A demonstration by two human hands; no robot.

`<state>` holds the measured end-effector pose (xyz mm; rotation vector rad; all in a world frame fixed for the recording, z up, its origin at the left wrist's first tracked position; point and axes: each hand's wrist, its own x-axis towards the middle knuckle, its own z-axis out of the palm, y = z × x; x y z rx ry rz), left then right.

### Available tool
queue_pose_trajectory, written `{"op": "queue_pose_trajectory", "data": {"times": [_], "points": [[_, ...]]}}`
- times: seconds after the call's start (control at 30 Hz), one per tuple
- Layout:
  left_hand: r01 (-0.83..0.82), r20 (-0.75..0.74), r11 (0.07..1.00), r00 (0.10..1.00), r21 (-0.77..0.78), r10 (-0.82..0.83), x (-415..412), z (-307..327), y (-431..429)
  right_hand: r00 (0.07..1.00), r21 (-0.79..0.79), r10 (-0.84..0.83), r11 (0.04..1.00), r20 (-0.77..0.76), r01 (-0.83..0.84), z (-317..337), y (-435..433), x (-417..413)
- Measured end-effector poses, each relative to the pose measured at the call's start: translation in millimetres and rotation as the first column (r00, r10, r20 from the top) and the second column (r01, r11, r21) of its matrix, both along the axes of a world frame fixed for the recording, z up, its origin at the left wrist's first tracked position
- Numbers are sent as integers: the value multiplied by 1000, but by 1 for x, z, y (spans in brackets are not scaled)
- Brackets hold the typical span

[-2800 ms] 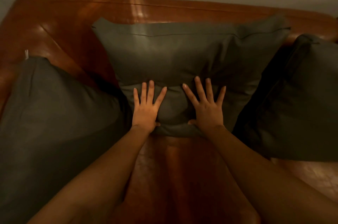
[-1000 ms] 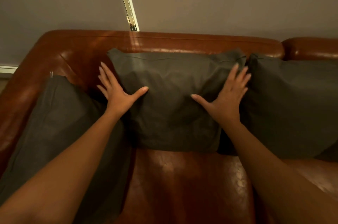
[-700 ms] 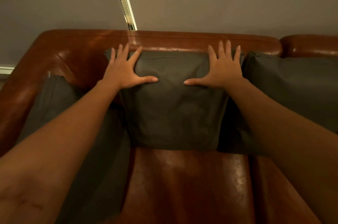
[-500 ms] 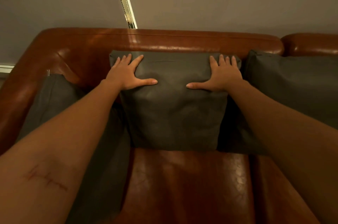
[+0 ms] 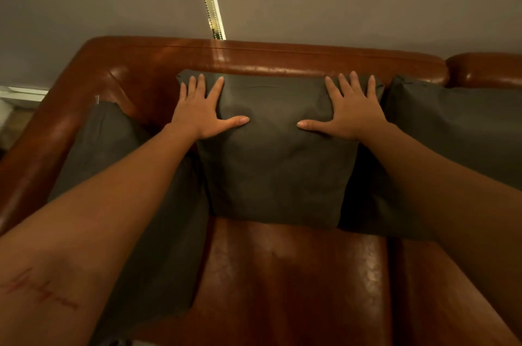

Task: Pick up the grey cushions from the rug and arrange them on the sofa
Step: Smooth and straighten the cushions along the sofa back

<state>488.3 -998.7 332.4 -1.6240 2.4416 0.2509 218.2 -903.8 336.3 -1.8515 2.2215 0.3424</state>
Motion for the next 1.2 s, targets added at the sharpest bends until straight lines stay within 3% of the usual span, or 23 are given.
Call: {"op": "queue_pose_trajectory", "data": {"times": [0.23, 0.37, 0.47, 0.57, 0.67, 0.8, 0.87, 0.9, 1.03, 1.2], "points": [[-121, -137, 991, 982, 57, 128, 9, 13, 57, 980, -131, 168, 979, 103, -154, 12, 18, 50], [-277, -379, 930, 855, 243, 354, 18, 34, 88, 945, -137, 199, 976, 261, -167, 21, 29, 82], [-344, -575, 875, 660, 341, 484, 29, 48, 116, 878, -119, 173, 984, 447, -133, 29, 39, 108], [-443, -669, 743, 346, 502, 658, 47, 50, 151, 715, -57, 72, 997, 695, -45, 37, 52, 132], [-538, -656, 571, 44, 620, 754, 71, 42, 187, 600, 58, -33, 998, 800, -23, 35, 57, 150], [-606, -564, 382, -136, 698, 814, 115, 28, 231, 492, 196, -157, 980, 856, -27, 33, 57, 180], [-656, -546, 337, -137, 675, 826, 136, 22, 249, 475, 267, -216, 963, 853, -42, 30, 55, 198], [-702, -549, 337, -93, 628, 831, 146, 20, 257, 459, 314, -257, 948, 850, -52, 29, 55, 207], [-839, -534, 443, 228, 317, 814, 183, 22, 270, 405, 456, -403, 889, 821, -39, 13, 56, 248], [-799, -477, 597, 498, 71, 724, 223, 22, 243, 250, 576, -566, 817, 785, 41, -19, 65, 303]]}}
